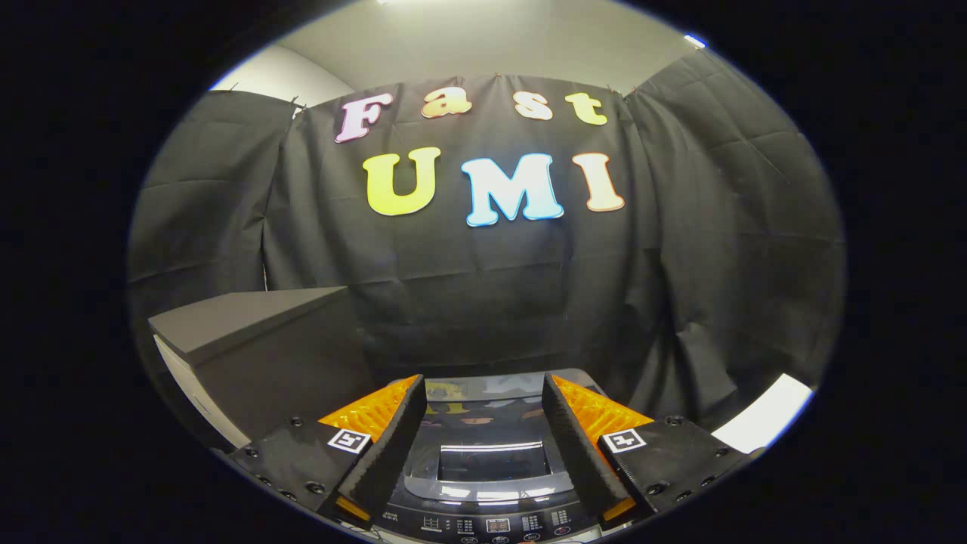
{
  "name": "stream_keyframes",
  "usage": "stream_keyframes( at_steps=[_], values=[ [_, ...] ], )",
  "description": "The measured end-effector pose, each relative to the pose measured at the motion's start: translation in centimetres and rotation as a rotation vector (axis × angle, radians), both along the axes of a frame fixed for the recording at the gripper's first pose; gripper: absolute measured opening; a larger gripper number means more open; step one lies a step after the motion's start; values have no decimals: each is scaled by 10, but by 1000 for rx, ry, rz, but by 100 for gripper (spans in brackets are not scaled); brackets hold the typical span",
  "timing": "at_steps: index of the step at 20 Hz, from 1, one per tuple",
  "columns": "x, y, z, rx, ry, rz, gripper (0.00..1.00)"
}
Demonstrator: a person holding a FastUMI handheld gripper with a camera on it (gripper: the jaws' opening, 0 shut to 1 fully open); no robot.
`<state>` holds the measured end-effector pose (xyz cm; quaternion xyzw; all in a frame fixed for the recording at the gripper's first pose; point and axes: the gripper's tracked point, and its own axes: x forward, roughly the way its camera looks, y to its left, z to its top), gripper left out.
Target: Put the clothes into the washing machine and then close the washing machine lid.
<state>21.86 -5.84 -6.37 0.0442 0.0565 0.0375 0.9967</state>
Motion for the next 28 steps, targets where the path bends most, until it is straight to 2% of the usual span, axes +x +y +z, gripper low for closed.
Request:
stream_keyframes(
  at_steps=[11,19,28],
  values=[
    [-114,4,87,-23,-118,24,95],
    [-183,17,82,-41,-138,45,95],
    [-214,24,58,-20,-137,40,95]
  ],
)
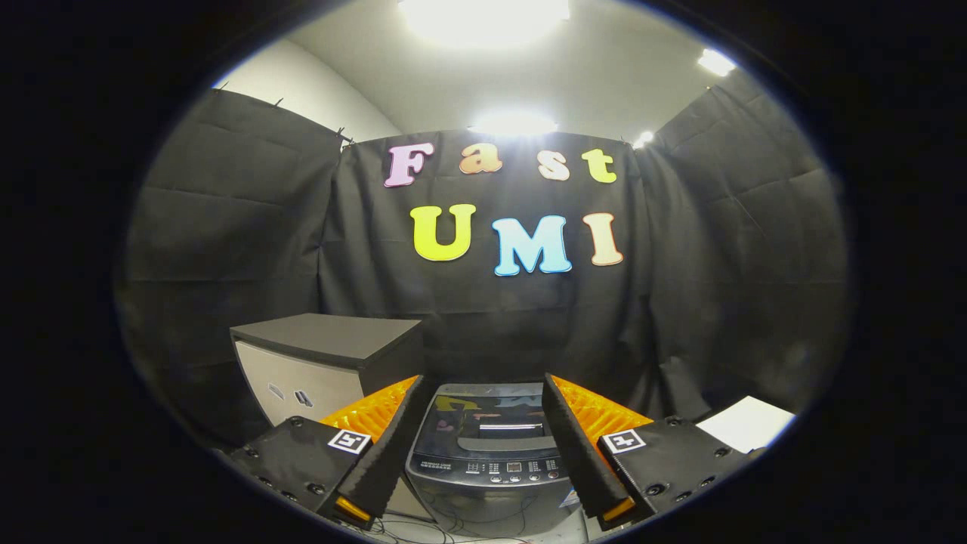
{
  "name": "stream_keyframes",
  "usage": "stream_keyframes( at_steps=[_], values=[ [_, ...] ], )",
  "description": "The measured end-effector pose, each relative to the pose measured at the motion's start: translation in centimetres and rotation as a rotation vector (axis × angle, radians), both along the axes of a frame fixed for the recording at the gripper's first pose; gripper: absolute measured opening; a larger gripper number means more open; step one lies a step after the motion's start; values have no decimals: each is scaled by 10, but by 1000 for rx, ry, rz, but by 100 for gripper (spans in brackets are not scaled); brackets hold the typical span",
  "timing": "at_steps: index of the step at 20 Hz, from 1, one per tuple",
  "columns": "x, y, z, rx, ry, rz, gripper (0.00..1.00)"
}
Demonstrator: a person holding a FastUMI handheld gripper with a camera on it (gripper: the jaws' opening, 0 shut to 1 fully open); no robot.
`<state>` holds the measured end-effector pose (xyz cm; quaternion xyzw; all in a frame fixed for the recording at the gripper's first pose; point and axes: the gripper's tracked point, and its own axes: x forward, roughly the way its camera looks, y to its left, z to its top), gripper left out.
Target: Put the clothes into the washing machine and then close the washing machine lid.
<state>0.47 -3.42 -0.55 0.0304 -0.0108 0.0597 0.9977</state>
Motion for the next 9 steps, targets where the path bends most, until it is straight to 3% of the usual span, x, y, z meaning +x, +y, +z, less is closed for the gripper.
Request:
stream_keyframes(
  at_steps=[9],
  values=[
    [-3,3,-8,9,15,-23,95]
  ],
)
